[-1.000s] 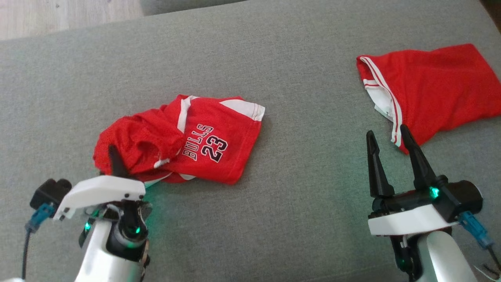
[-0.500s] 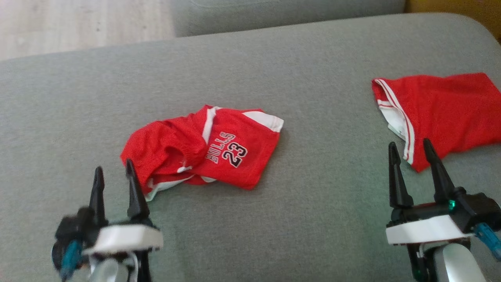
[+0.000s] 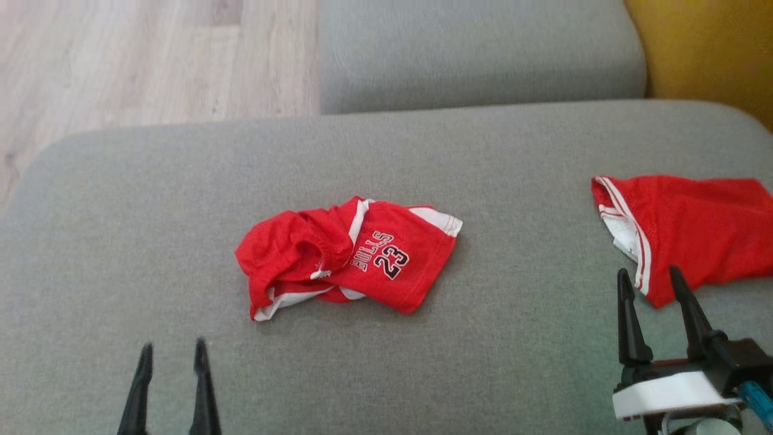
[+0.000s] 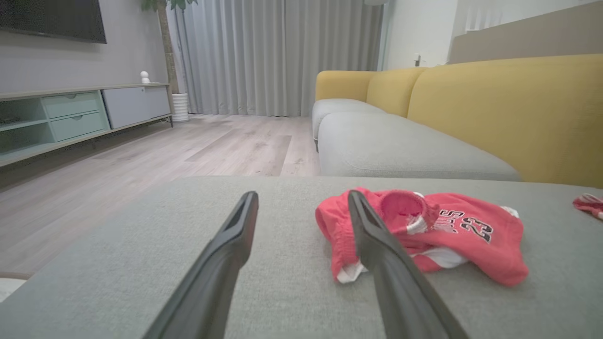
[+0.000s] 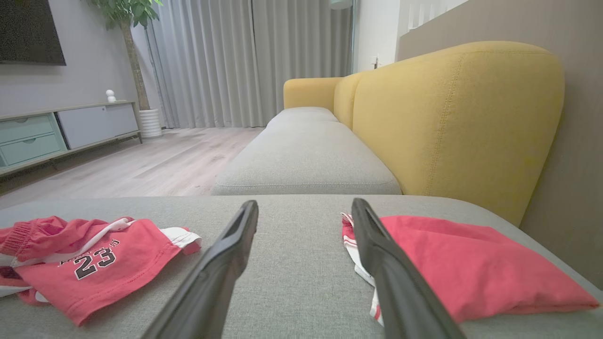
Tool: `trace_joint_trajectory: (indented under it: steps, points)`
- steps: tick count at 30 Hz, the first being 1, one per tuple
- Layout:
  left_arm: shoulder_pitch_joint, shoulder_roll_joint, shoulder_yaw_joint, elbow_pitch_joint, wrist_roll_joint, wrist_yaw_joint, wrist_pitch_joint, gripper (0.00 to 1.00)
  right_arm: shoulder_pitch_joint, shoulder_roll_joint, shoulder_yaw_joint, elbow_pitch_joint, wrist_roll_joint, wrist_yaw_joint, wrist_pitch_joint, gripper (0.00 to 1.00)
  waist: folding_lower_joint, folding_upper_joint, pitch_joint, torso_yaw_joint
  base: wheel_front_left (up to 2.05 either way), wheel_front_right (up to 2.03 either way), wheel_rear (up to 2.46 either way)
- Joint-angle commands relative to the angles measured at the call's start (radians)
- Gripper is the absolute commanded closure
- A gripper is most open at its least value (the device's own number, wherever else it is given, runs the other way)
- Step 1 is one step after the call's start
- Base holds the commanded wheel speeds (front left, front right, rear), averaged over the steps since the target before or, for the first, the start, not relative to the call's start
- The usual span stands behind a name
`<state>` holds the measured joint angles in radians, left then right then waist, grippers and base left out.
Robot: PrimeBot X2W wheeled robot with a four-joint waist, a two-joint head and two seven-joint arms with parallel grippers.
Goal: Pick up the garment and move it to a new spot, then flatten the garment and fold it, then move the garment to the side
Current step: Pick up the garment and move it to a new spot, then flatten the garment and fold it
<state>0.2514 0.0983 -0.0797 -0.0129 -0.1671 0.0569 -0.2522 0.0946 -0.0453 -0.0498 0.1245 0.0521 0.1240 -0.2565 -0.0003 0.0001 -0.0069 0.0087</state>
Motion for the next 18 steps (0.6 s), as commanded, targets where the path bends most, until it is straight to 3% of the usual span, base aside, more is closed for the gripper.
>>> trace_joint_trajectory:
  steps: [1,10,18]
  points:
    - [-0.022,-0.010,0.047,-0.029,0.012,-0.011,-0.009,0.00,-0.028,-0.005,0.018,-0.024,0.003,0.007,-0.005,0.00,0.0003,-0.0001,-0.008,0.004,0.00,0.00,0.00]
    - [-0.012,-0.039,0.107,0.019,0.041,-0.112,-0.009,0.00,-0.013,-0.005,0.035,0.002,0.017,0.007,-0.005,0.00,0.0003,-0.0001,-0.013,0.003,0.00,0.00,0.00]
    - [-0.021,-0.046,0.122,0.039,0.056,-0.141,-0.009,0.00,-0.017,-0.005,0.052,0.007,0.030,0.007,-0.005,0.00,0.0003,-0.0001,-0.009,-0.004,0.00,0.00,0.00]
